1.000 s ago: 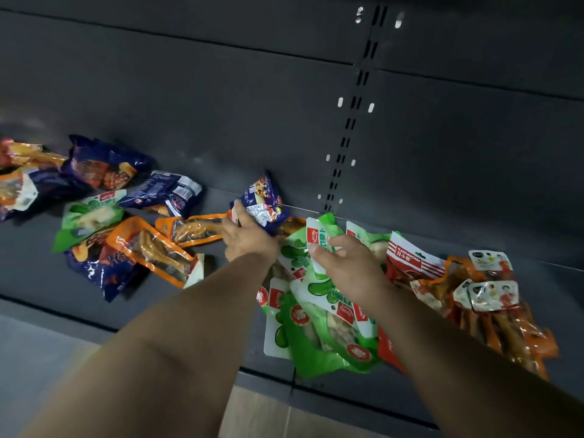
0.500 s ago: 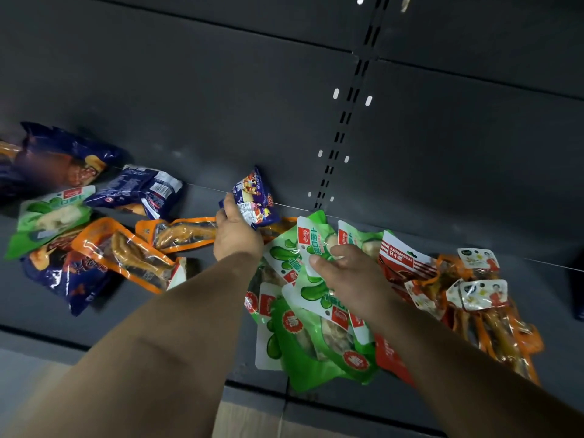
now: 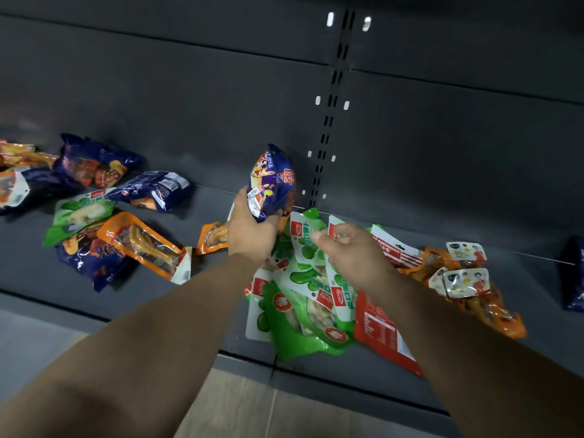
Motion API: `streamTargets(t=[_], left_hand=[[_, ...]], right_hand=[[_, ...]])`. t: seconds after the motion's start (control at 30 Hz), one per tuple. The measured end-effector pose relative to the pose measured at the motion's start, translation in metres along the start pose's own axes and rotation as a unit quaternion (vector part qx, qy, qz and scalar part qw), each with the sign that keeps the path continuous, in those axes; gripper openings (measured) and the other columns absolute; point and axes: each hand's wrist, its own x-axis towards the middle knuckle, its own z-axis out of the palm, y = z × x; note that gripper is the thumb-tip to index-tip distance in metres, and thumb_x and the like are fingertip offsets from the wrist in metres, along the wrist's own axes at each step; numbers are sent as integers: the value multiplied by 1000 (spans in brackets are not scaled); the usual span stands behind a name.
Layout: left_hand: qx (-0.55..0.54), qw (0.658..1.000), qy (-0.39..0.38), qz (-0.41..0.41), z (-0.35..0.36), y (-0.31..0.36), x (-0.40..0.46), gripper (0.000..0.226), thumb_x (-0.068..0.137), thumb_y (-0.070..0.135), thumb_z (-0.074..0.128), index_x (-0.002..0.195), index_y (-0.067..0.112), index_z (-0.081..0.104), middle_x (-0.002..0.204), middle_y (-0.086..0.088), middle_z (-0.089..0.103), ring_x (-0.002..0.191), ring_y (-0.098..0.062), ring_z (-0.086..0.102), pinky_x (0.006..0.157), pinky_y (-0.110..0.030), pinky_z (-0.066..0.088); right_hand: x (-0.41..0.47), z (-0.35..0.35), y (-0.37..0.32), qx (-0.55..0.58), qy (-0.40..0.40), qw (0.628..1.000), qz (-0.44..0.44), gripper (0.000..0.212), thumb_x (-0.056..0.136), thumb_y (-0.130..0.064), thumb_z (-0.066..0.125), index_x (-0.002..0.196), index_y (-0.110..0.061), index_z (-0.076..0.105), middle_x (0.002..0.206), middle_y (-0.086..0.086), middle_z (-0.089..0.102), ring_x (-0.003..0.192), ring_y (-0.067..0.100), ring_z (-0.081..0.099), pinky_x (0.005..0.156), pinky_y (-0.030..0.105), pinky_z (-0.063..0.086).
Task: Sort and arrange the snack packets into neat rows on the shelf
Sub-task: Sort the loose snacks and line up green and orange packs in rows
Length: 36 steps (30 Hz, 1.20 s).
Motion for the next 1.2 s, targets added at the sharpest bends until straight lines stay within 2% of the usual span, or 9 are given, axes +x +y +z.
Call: streamTargets(t=[0.13, 0.27, 0.33, 0.5, 0.6, 0.73, 0.9, 1.03, 1.2], left_hand=[[-35, 999, -29, -12, 11, 15, -9, 42, 71, 26, 71, 109, 27, 55, 105, 0, 65, 100, -23, 61, 93, -38, 49], [-163, 971, -154, -86, 37, 44, -32, 19, 81, 3, 66, 95, 15, 60, 81, -1, 64, 73, -19, 60, 69, -25, 50], [-205, 936, -244, -147, 53, 55, -45, 17, 79, 7, 64, 94, 14, 61, 82, -5, 65, 72, -21, 60, 71, -29, 48], [-231, 892, -317, -226, 81, 56, -72, 45, 64, 16, 62, 109, 11, 60, 103, -10, 64, 85, -24, 60, 88, -36, 48], [-215, 877, -347, -254, 99, 55, -88, 49, 59, 17, 57, 107, 7, 61, 103, -17, 61, 80, -30, 60, 85, -37, 49], [-195, 863, -380, -271, 125, 58, -111, 47, 59, 15, 54, 105, 6, 63, 103, -21, 62, 83, -34, 59, 92, -43, 46], [-180, 851, -407, -278, 155, 52, -138, 51, 58, 14, 51, 107, 6, 62, 107, -20, 62, 83, -32, 61, 87, -40, 48], [-189, 831, -439, -284, 177, 58, -154, 44, 58, 13, 47, 99, 9, 64, 89, -12, 70, 74, -28, 67, 75, -35, 54], [-171, 846, -451, -228, 209, 72, -169, 55, 69, 35, 72, 119, 16, 60, 114, -7, 67, 103, -27, 63, 95, -42, 48]], right_hand=[[-7, -25, 15, 2, 11, 1000, -5, 61, 86, -51, 60, 134, -16, 45, 127, 5, 54, 113, 23, 56, 98, 35, 43], [-11, -53, 28, 48, 39, 998, -1, 60, 85, -51, 62, 129, -12, 49, 112, 0, 58, 104, 17, 56, 88, 27, 40], [-11, -70, 34, 89, 56, 994, -6, 62, 81, -57, 62, 122, -12, 52, 109, -1, 61, 101, 16, 59, 82, 28, 42], [-11, -117, 62, 135, 96, 986, 22, 86, 75, -69, 59, 139, -15, 41, 137, 2, 49, 124, 21, 49, 97, 30, 38], [-15, -144, 81, 155, 83, 984, 30, 100, 57, -85, 59, 128, -14, 54, 124, 5, 62, 113, 23, 60, 99, 38, 46], [-24, -167, 108, 210, -11, 977, 43, 63, 63, -70, 66, 95, -16, 71, 91, 4, 75, 87, 21, 71, 90, 42, 54], [-34, -185, 141, 254, -75, 962, 70, 76, 47, -58, 76, 109, -14, 67, 99, 10, 73, 91, 28, 71, 88, 47, 54], [-38, -204, 161, 257, -32, 961, 98, 57, 56, -45, 81, 103, -16, 67, 94, 9, 74, 85, 27, 72, 83, 48, 56], [-47, -231, 187, 243, 41, 963, 109, 43, 70, -33, 81, 107, -16, 66, 98, 7, 73, 87, 24, 71, 83, 45, 56]])
